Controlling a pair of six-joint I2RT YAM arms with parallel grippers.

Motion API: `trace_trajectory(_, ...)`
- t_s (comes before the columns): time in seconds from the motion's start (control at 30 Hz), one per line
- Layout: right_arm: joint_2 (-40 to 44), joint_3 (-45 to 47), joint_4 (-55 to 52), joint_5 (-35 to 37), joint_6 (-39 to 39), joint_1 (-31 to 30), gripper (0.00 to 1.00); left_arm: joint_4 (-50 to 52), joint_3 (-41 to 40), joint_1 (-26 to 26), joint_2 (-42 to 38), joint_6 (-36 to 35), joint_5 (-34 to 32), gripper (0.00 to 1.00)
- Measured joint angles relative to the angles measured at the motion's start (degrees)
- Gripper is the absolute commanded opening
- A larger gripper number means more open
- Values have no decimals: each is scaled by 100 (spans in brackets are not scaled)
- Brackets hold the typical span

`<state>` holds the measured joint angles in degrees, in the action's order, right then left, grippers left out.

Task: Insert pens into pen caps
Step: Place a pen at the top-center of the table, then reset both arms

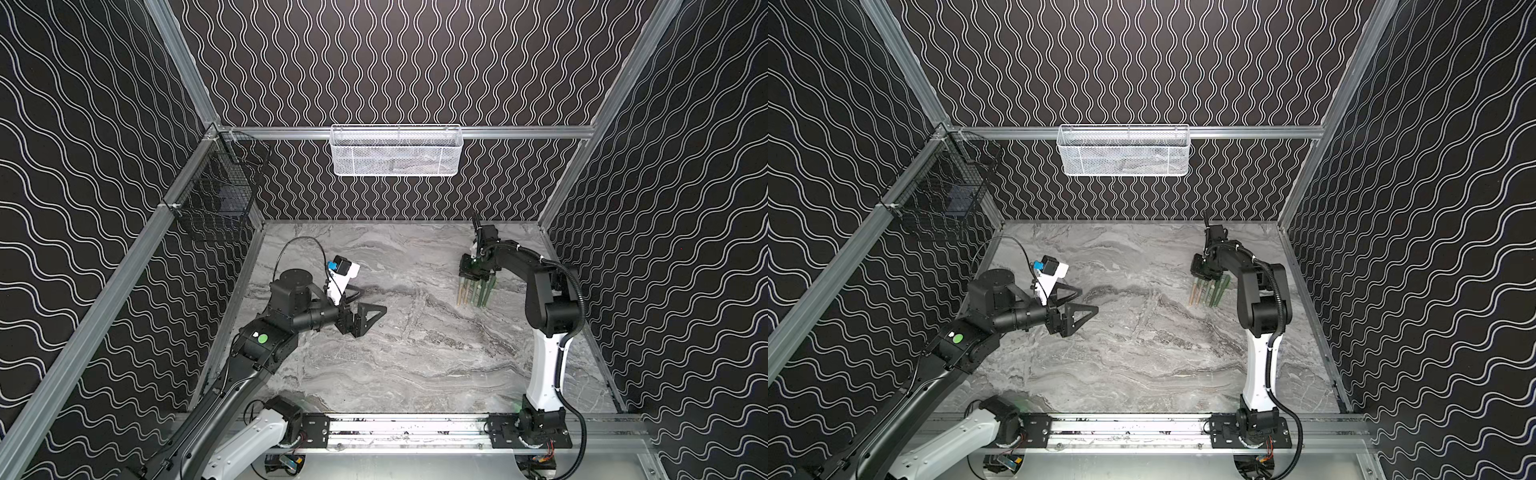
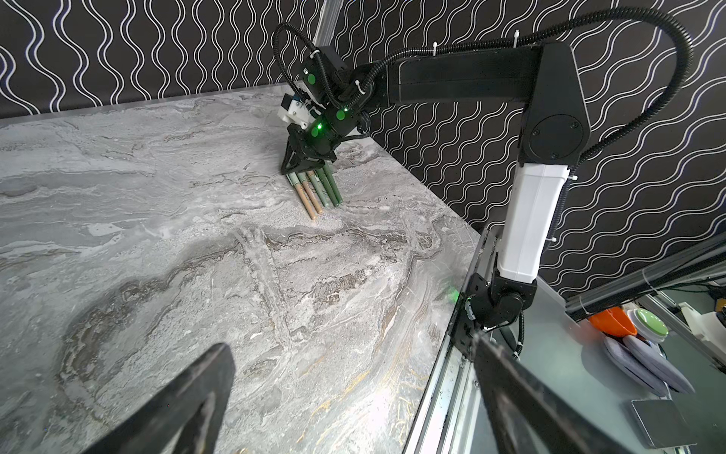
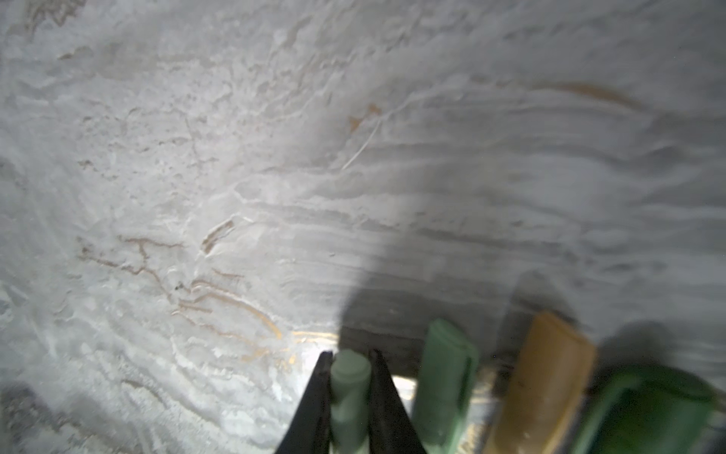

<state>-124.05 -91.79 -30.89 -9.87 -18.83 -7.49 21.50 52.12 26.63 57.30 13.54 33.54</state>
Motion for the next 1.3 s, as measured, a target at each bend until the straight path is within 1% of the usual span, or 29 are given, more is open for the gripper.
trace_trajectory(0.17, 7, -188, -28, 87, 24, 4, 32, -9, 0, 0, 37, 0, 0, 99)
trace_trajectory(0.47, 223, -251, -87, 98, 66, 2, 41, -114, -7, 0, 57, 9, 0, 99)
trace_trajectory(0.67, 702, -170, -79, 98, 197, 0, 50, -72, -7, 0, 269, 9, -24, 99)
trace_trajectory(0.8, 1132, 153, 42, 153, 343, -2, 60, -66, -7, 0, 317, 7, -114, 99)
trace_trajectory(0.87, 1436, 487, 181, 168, 472, -2, 67, 7, 17, 0, 387, 4, -339, 99)
trace_trajectory(0.93, 1843, 946, 446, 219, 605, -7, 79, 168, 83, 0, 514, 2, -680, 99)
trace_trajectory(1.03, 2437, 1639, 929, 387, 831, -7, 88, 356, 168, 0, 732, -20, -1268, 99)
trace_trajectory(1.17, 3062, 2479, 1582, 822, 1082, -7, 91, 553, 186, -2, 1047, -24, -2142, 99)
trace_trajectory(1.3, 3545, 3375, 2391, 1475, 1231, -7, 92, 470, 76, -7, 1259, -94, -3064, 98)
